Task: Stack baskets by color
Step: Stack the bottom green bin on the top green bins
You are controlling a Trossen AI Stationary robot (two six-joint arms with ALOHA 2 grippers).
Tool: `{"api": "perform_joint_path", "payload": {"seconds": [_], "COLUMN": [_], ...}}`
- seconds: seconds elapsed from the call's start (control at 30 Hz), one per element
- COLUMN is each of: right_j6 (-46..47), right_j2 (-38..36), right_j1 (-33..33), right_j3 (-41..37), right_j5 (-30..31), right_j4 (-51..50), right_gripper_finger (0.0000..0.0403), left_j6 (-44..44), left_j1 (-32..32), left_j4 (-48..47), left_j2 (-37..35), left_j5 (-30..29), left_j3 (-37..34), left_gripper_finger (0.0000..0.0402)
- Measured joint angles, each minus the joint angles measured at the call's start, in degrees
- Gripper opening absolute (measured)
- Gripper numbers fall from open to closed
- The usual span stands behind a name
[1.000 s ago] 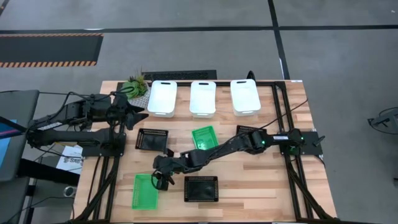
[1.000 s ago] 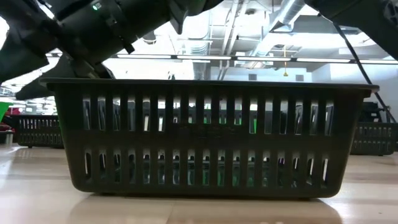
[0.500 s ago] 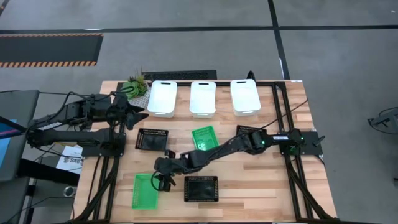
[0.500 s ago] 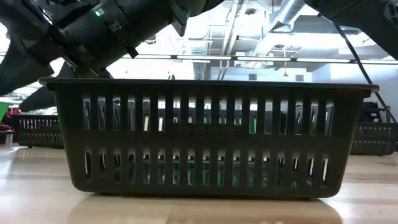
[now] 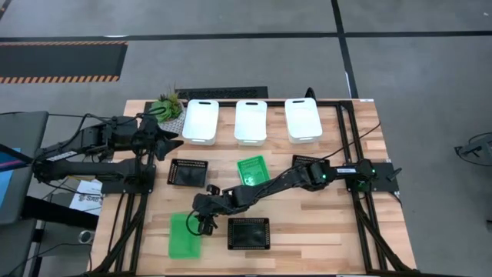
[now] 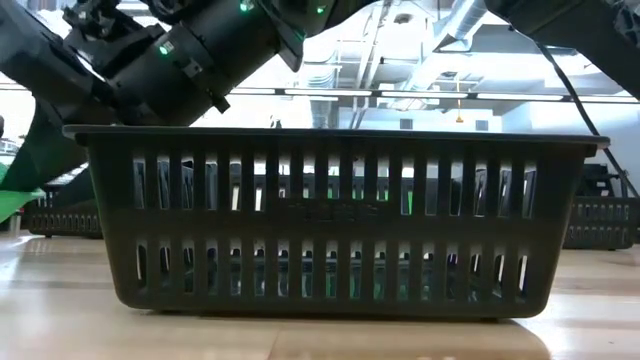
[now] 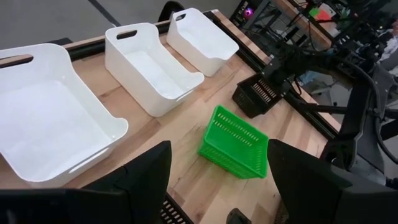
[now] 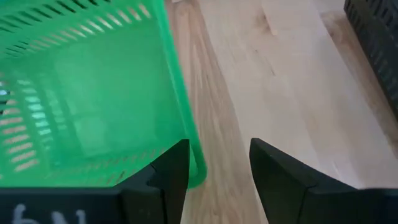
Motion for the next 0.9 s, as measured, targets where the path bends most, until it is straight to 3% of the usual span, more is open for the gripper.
{"api": "perform_joint_path", "payload": {"seconds": [0.33,0.43,0.63,0.9], "right_j6": [-0.07,1.00,3.24,7.05], "right_j2": [-0.02,-0.02,-0.02,-1.22], "right_j1": [-0.52,-0.68,-0.68,-0.81], "right_j3": [0.02,0.02,0.02,-0.04], "right_j5": [0.13,0.14,0.34,-0.29], "right_j4": [1.53,1.40,1.49,1.11], "right_gripper_finger": [0.0170,0.0139,0.0018,0.0007], "left_j6": [0.02,-0.01,-0.02,-0.18], "left_j1": [0.00,0.00,-0.02,0.00], "left_j4": [0.02,0.02,0.03,0.04], "left_j2": [0.00,0.00,0.00,0.00], "left_j5": [0.00,0.01,0.00,0.02], "left_j3": [0.00,0.00,0.00,0.00], "left_gripper_finger": [0.0254,0.0254,0.0254,0.0254]}}
